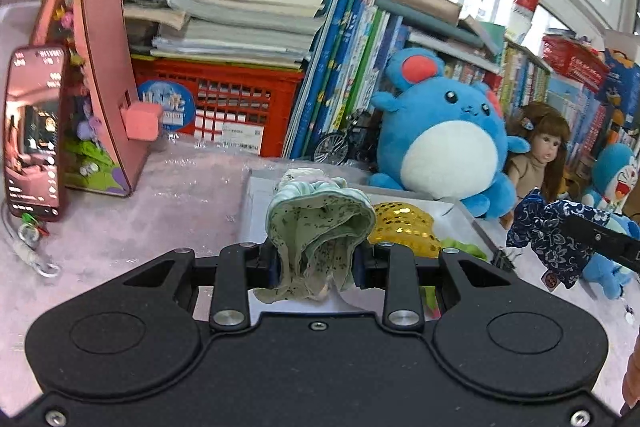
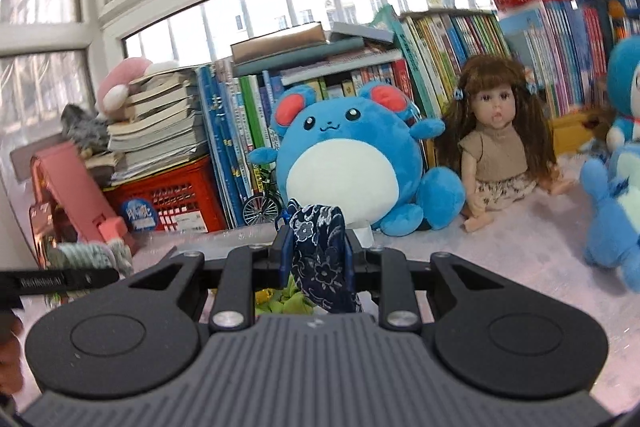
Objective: Organize soft objects
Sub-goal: 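Carry the green cloth and blue pouch over the white box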
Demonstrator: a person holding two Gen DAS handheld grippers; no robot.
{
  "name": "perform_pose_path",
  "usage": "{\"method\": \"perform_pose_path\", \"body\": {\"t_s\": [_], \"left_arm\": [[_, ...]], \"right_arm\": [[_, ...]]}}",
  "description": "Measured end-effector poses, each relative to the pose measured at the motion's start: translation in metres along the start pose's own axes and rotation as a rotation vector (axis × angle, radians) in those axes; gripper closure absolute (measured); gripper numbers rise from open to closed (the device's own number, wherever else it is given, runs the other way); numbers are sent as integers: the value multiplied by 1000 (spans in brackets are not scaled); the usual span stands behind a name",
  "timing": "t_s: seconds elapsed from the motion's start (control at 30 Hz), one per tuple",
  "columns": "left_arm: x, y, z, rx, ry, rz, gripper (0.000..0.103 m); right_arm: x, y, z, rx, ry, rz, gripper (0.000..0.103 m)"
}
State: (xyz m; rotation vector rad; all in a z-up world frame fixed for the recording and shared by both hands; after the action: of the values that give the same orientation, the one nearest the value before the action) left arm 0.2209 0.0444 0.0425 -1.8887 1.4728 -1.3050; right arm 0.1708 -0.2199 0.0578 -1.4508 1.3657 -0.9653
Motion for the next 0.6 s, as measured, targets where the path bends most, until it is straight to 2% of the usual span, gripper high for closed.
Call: {"method": "perform_pose_path", "body": {"t_s": [0.1,0.23,0.6], "left_arm": [[-3,3,17,-19,-25,1,72],[-5,10,39,-55,-96,24,72],[-9,19,58,-160,-121,27,72]], "right_arm": [[6,6,12,-25,8,54,73],[10,15,25,-52,28,92,73],[4,29,43,-105,53,104,73]]}}
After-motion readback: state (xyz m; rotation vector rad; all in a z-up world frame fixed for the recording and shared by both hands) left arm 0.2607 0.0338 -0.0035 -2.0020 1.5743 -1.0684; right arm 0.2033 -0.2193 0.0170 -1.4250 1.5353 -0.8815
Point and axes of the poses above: each gripper's, at about its wrist camera, not at the fingertips, and z roughly the way its jaws point, x to its right, y to its underside, the point moved 5 cm from there along z, roughly the way its jaws point, and after that the axes turned 13 degrees about -z, right-handed, at the moved point
